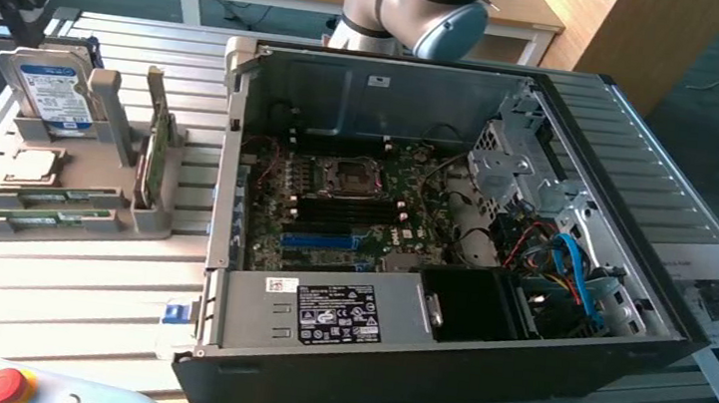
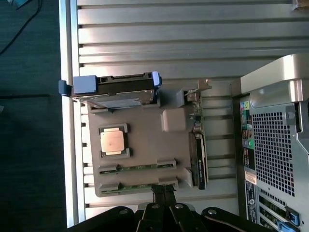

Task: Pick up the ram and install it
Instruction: 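Reach for the ram, then pick up the ram and move it above insertion slot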

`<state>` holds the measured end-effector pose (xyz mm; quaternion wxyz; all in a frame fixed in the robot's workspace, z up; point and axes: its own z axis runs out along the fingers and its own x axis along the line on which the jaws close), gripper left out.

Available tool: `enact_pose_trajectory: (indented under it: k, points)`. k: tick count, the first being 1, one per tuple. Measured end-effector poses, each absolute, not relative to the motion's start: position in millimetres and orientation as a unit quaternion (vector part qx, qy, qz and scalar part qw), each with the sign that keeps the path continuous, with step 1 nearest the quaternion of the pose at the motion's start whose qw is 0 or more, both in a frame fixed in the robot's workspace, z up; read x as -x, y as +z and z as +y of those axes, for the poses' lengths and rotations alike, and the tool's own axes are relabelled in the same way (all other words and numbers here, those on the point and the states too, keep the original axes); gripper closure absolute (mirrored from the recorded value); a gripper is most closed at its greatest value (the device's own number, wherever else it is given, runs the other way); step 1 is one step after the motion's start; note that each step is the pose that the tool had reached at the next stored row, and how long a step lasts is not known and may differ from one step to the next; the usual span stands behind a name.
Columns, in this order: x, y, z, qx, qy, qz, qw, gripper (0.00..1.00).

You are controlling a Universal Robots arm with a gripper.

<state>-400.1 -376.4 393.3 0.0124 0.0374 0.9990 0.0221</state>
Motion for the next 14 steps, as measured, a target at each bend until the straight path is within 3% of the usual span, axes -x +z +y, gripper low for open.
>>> enact_pose_trajectory:
  k: [14]
  points:
    - [406.7,393.3,-375.7,-0.037,0.022,0.999,0.012,0.89]
